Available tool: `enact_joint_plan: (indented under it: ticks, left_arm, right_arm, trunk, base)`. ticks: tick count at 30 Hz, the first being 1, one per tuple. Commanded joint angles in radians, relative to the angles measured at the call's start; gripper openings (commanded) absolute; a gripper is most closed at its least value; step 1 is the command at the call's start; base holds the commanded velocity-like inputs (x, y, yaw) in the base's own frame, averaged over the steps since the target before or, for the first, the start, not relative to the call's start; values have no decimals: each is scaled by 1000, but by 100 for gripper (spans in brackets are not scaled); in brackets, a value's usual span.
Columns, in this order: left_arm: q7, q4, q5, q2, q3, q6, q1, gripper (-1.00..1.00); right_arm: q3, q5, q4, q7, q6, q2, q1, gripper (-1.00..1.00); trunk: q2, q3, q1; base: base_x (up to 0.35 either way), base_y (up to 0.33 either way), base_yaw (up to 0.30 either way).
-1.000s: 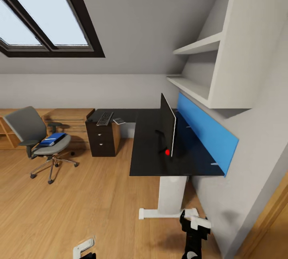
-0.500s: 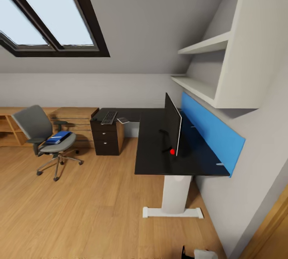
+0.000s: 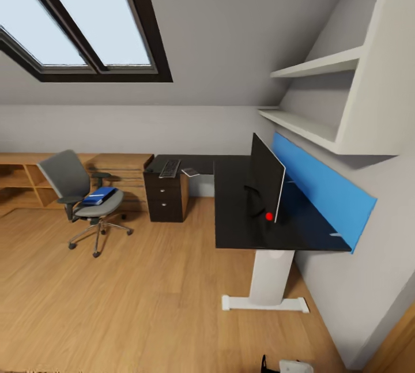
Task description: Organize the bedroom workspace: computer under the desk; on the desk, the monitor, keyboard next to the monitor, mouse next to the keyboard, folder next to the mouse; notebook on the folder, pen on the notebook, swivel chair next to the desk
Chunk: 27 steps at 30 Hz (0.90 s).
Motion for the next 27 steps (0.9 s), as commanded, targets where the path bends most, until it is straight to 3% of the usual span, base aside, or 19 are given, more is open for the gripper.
enact_joint_plan:
  ticks: [1,6,20,27]
  left_arm:
    - [4,0,6,-1,-10,-2,0,100]
    - [4,0,6,-1,-11,-2,0,100]
    - [4,0,5,-1,-11,-2,0,100]
    - [3,-1,5,-2,-12,-2,0,100]
  right_arm:
    - [8,-11,2,-2,-5,1,-1,100]
    - [8,-12,2,-2,-5,0,-1,100]
    - [8,-10,2,-1,-5,-1,1,100]
    - [8,-11,2,-1,-5,0,1,100]
  trunk:
    - [-1,-1,0]
    - [-1,-1,0]
    - [-1,-1,0]
    - [-1,-1,0]
  base:
    - [-1,319,194]
    - [0,323,214]
    - [3,329,34]
    - [185,274,130]
